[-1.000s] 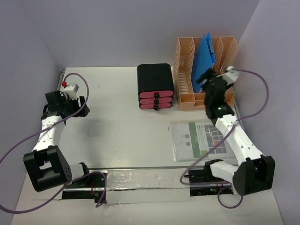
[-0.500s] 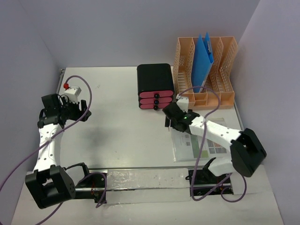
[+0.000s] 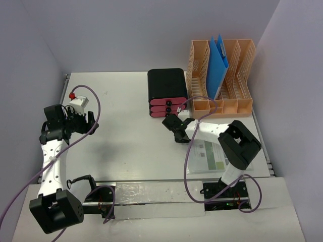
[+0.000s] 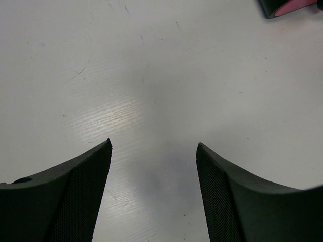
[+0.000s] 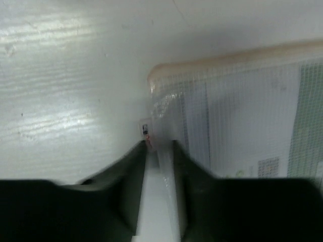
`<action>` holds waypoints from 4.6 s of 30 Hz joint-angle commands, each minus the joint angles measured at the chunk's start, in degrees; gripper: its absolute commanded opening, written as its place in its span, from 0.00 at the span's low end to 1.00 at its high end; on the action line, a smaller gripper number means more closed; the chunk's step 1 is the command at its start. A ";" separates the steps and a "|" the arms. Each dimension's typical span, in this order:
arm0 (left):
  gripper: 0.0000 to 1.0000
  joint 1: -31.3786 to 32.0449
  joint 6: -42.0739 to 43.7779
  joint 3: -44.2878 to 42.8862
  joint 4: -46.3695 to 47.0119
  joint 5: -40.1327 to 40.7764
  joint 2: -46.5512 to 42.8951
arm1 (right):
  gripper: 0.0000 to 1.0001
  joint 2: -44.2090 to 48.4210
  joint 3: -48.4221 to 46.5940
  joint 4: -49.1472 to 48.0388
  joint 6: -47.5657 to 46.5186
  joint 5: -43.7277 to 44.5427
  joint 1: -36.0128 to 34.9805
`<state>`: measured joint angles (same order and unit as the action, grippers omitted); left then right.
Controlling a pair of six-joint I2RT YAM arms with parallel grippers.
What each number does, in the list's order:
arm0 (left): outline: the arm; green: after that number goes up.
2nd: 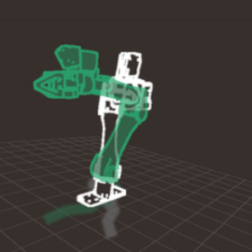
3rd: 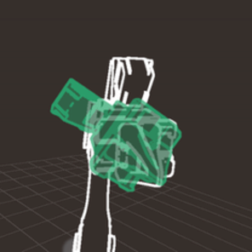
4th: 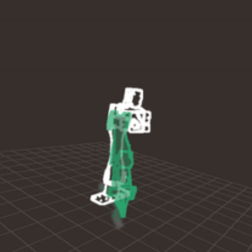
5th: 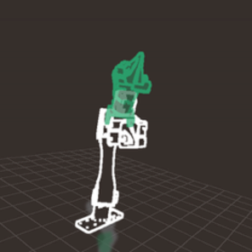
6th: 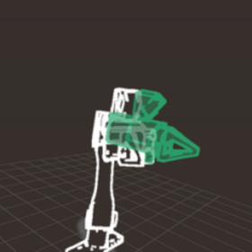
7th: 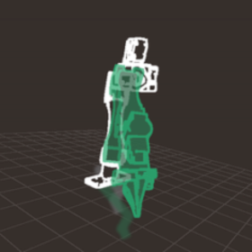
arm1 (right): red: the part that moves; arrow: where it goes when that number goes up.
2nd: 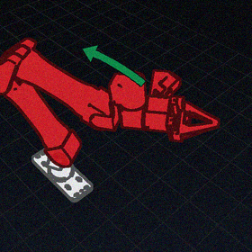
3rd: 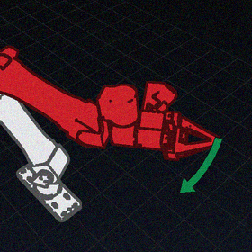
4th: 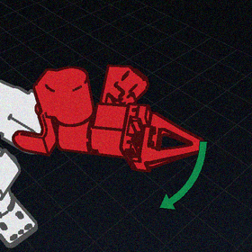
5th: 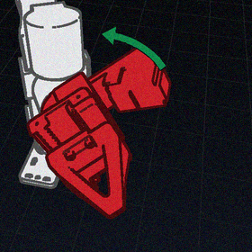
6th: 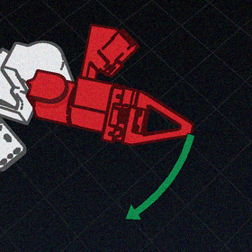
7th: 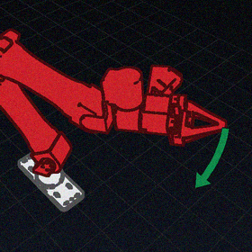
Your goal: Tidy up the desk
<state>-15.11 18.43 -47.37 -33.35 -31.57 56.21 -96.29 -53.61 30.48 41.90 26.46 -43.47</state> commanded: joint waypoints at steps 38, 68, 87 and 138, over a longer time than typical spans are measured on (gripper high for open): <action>0.81 18.08 11.83 -6.07 -10.00 -19.39 0.34 | 0.00 30.26 -4.44 -9.38 -5.66 1.58 -17.80; 0.99 48.47 -22.23 -13.97 11.52 -11.51 6.30 | 0.00 22.29 -13.10 -30.28 -7.38 14.50 -23.50; 0.86 52.12 -20.33 -12.35 14.95 4.47 15.48 | 0.00 21.78 -12.55 -36.57 -6.56 10.93 -23.59; 0.00 52.11 21.56 -29.01 -16.77 -1.69 -0.73 | 0.00 29.00 -2.66 -28.16 -49.79 -54.57 -3.46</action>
<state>36.64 45.57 -72.98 -55.64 -32.42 57.42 -69.67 -54.96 8.93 -12.83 -27.81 -47.35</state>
